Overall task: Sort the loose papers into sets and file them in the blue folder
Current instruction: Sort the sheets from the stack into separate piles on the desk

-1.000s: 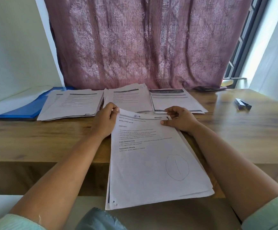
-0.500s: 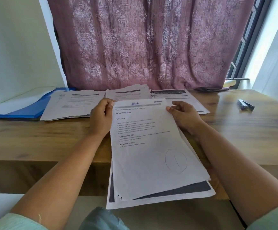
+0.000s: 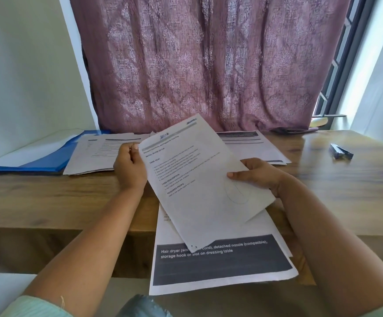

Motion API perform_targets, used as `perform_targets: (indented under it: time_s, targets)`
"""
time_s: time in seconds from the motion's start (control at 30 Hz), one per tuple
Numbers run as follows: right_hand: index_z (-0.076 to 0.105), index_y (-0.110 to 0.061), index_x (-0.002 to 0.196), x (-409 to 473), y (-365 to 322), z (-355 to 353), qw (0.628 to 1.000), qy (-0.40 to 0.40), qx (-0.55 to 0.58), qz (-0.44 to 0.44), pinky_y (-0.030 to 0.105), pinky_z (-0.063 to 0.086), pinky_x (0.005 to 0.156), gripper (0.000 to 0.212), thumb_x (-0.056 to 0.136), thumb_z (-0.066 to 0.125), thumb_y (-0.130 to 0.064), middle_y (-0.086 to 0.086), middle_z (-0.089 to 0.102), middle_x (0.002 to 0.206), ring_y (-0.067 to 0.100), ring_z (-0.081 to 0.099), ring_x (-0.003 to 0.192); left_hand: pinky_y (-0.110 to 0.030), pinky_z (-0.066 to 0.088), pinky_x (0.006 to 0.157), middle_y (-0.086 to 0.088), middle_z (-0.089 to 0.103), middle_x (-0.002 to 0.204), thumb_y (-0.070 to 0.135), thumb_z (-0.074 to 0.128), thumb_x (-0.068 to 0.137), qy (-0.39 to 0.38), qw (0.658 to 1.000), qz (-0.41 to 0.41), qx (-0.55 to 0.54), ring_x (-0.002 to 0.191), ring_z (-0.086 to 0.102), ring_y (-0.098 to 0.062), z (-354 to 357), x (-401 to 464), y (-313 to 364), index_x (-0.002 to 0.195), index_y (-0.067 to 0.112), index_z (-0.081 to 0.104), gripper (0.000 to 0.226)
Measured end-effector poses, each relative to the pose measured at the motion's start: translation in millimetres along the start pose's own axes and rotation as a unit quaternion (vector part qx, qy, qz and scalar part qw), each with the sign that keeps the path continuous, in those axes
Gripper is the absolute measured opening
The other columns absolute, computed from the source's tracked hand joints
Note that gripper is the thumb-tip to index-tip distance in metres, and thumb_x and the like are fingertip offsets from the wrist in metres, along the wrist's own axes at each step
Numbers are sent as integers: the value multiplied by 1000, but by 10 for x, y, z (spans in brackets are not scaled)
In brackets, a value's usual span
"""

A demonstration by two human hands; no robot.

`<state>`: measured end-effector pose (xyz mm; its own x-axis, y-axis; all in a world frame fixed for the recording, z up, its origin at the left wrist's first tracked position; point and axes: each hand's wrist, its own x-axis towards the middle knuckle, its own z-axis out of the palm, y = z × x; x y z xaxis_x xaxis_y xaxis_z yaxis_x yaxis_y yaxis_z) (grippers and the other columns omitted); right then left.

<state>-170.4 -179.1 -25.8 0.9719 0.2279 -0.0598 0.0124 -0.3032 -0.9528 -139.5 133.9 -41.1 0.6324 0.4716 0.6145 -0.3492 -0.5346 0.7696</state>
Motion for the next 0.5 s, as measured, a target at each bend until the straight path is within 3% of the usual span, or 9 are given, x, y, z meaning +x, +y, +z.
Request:
perform_targets:
  time_s: [0.1,0.2,0.3,0.37,0.43,0.5]
  targets:
    - [69,-9,112,-8,36,-2,999,-6,30,10,45,56,87,34,81,74,-22,11,74,105,33,70,97,-15,42,59,-1,57,97,29,38,105,0,998,-59,-4,86,58,-13,-20,44,11,108,8,56,28]
    - [67,-7,114,8,56,14,997,33,62,10,42,57,82,31,87,70,-21,11,74,105,31,71,95,-22,45,64,1,56,104,42,41,102,-66,985,-157,-42,90,57,-14,49,78,41,117,16,52,32]
    - [66,-3,112,93,43,-26,979,132,157,-1,31,58,72,25,90,67,-16,9,74,98,22,73,85,-39,51,84,1,60,115,55,52,94,-171,940,-266,-126,102,60,-22,202,102,129,129,24,43,47]
    - [64,-6,105,164,43,-76,957,230,176,-5,21,56,60,17,92,65,-17,4,71,93,14,71,74,-43,56,87,-6,66,111,43,62,92,-241,905,-300,-183,99,67,-28,311,92,237,126,21,44,45]
    - [61,-11,116,284,113,-190,939,337,75,4,28,57,75,29,91,63,-26,2,67,105,18,66,89,-39,57,87,-5,68,107,35,66,91,-302,911,-245,-141,97,68,-25,430,82,298,119,16,54,35]
    - [55,-16,129,361,181,-303,913,406,-20,21,38,54,89,44,88,61,-32,3,61,118,23,60,102,-36,53,86,1,67,104,35,67,90,-356,924,-130,-43,98,65,-21,533,72,284,108,20,62,24]
